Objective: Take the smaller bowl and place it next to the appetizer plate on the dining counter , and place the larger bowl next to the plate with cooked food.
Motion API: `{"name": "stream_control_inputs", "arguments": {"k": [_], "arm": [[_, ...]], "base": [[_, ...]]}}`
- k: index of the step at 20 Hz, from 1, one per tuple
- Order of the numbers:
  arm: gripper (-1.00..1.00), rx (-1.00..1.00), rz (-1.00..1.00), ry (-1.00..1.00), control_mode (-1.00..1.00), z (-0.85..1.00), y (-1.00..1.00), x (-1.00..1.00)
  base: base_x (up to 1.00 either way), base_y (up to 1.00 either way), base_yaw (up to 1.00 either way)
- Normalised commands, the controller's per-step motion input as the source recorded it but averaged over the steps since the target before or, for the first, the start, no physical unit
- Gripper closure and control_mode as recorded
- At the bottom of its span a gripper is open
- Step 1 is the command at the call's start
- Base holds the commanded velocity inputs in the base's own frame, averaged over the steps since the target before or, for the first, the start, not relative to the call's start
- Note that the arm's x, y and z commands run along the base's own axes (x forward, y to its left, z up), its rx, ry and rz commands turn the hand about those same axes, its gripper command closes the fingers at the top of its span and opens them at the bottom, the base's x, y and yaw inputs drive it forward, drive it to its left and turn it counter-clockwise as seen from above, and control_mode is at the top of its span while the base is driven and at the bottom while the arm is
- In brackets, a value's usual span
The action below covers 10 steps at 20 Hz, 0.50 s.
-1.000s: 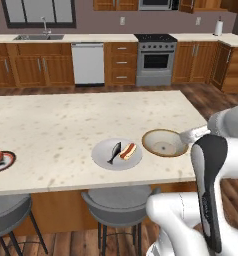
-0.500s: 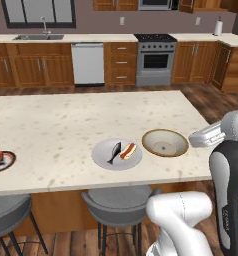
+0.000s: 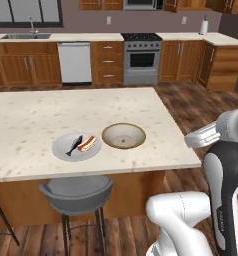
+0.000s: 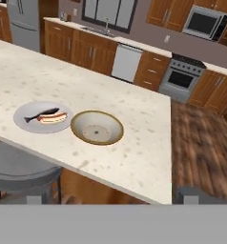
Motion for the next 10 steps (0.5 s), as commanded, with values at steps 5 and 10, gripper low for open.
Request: {"name": "stream_control_inputs", "arguments": {"k": [5,10], "arm": [[-1.00,0.00,0.00,0.00,1.00,0.00,0.00,0.00],[-1.00,0.00,0.00,0.00,1.00,0.00,0.00,0.00]], "base": [[0.09,-1.00,-0.20],[0.59,-1.00,-0.23]]}}
